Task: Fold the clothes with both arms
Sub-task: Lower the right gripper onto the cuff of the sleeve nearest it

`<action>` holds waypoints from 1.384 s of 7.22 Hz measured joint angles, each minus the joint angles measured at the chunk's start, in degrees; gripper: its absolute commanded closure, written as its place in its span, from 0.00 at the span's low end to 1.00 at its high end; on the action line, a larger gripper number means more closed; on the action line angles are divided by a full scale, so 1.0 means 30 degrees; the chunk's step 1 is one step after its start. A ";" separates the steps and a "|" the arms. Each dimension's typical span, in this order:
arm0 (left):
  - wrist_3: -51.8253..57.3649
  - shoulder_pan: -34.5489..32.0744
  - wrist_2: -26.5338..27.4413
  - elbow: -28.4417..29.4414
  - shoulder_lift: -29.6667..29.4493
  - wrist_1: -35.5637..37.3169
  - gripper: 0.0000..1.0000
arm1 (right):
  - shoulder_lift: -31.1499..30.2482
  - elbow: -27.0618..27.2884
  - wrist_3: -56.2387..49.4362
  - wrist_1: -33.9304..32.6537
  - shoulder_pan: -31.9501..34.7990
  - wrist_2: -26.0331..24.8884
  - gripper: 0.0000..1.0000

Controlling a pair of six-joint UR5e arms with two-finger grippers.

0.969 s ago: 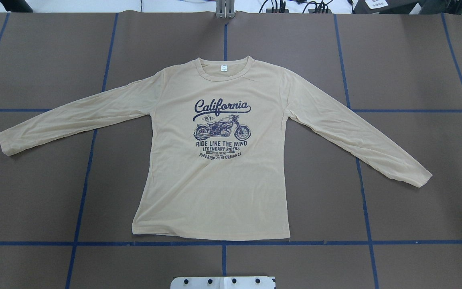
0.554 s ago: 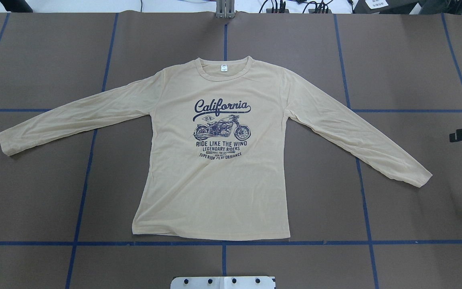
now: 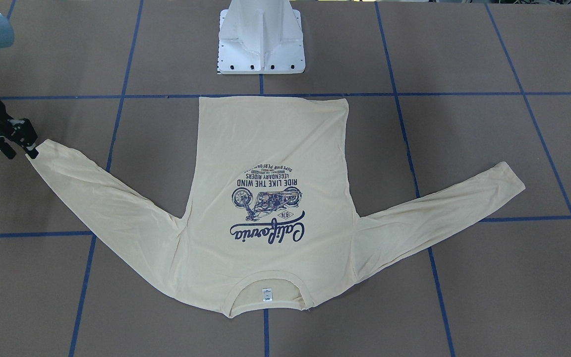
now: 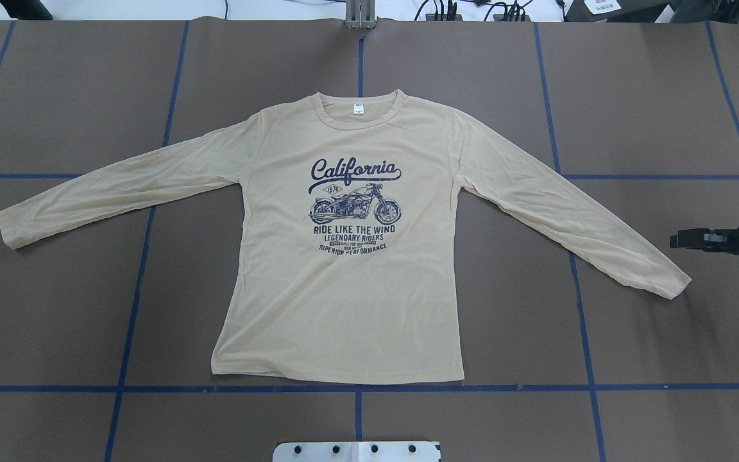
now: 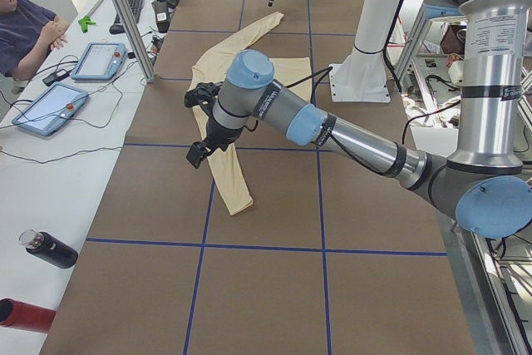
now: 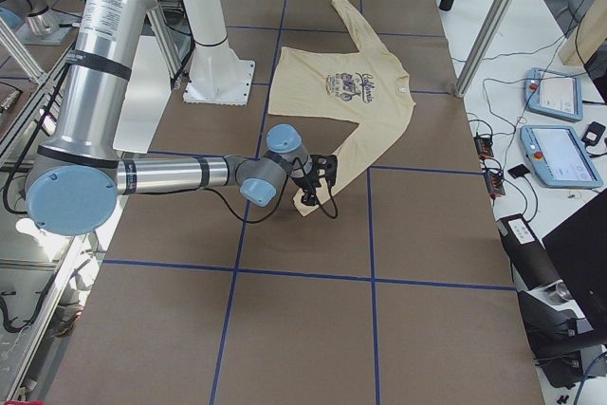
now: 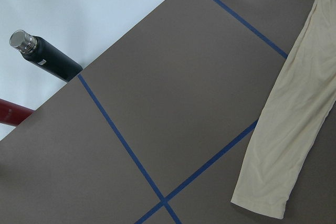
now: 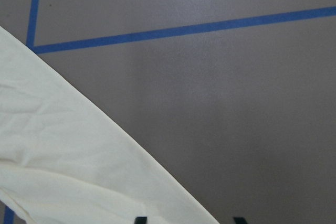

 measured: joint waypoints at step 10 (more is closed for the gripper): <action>0.0000 0.0000 -0.0046 0.0008 0.0271 0.0000 0.00 | -0.0395 -0.1770 0.0860 0.2208 -0.1141 -0.0760 0.80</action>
